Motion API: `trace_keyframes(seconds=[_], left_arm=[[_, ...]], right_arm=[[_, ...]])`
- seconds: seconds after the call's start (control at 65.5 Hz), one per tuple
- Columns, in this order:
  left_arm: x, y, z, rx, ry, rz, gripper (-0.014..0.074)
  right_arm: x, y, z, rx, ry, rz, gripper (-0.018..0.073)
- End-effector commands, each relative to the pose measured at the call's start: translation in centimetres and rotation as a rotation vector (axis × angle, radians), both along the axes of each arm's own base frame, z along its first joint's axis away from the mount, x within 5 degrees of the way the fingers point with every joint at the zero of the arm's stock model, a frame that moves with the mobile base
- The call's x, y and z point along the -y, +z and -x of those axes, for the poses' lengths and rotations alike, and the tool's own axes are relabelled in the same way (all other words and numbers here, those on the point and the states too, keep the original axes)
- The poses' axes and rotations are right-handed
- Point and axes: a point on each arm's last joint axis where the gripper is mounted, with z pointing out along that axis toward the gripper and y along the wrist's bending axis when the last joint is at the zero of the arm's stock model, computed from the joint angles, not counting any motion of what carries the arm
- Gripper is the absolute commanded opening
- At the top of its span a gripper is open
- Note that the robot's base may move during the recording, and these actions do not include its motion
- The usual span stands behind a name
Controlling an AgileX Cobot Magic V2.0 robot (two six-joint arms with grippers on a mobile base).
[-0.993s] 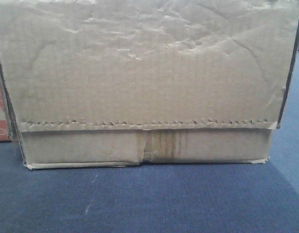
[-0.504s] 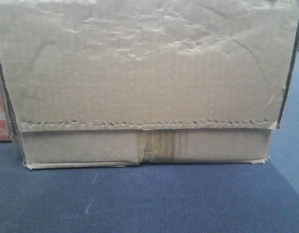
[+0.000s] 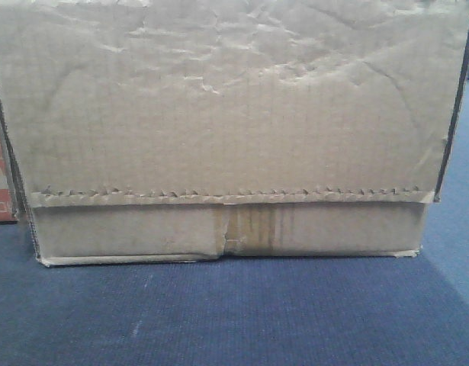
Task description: Stack two boxes on right shelf middle
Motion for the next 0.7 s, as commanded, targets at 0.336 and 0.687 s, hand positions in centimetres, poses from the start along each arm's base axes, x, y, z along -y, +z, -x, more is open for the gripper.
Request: trace_keyframes(seconds=[0.336, 0.687], left_arm=[[0.1, 9.6, 2.9, 0.376, 0.008, -0.018, -0.0111], [0.0, 21.7, 2.6, 0.115, 0.026, -0.075, -0.0111]], right_arm=[[0.1, 6.5, 1.6, 0.278, -0.014, 0.011, -0.0155], [-0.1, 19.4, 3.0, 0.199, 0.006, 0.016, -0.0002]])
